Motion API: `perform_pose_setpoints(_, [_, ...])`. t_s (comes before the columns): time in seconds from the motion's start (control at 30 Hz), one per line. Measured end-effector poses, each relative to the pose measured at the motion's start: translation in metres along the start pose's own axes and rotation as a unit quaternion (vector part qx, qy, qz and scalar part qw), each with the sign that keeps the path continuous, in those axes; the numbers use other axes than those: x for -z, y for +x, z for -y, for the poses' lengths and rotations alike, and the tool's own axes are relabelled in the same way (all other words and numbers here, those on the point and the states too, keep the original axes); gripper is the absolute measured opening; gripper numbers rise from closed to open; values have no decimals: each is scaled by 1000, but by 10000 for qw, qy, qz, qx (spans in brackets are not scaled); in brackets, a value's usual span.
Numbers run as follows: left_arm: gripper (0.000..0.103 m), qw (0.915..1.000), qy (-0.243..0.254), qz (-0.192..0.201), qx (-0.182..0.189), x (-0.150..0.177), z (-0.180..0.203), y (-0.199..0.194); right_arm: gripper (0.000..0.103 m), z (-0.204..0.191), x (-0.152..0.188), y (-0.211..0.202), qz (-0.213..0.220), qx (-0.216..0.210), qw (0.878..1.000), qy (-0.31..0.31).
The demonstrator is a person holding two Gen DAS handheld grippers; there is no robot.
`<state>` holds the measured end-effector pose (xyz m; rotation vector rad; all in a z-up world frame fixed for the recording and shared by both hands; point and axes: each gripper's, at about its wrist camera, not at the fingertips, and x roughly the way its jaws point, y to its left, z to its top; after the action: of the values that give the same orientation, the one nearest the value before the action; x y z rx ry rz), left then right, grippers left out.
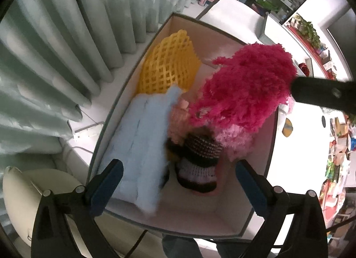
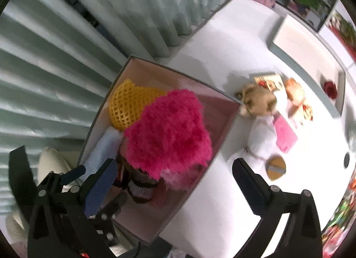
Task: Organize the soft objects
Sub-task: 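Lower the blue pad and magenta yarn ball into the box, open both tools, then move the left tool to the white cloth bundle and grasp it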
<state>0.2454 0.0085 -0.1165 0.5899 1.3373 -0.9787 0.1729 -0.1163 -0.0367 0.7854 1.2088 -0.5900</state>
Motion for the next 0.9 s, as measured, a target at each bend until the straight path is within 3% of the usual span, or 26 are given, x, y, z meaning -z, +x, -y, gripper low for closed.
perform_pose_setpoints(0.2, [101,9999,78,-76,13,10,4,-3,103,45,37,-13,111,-34,9973,724])
perform_pose_setpoints(0.4, [101,9982,536,-280,-28,22,26,-2,103,88,88,-5,-260,-288,9859,1630])
perform_pose_setpoints(0.63, [101,9945,1017,-261,24,24,63,-12,103,113,134,-4,-380,-144,9788,2007])
perform_pose_setpoints(0.9, [101,9891,1432,-327,28,25,112,-12,103,142,156,-9,-315,-199,9703,2392])
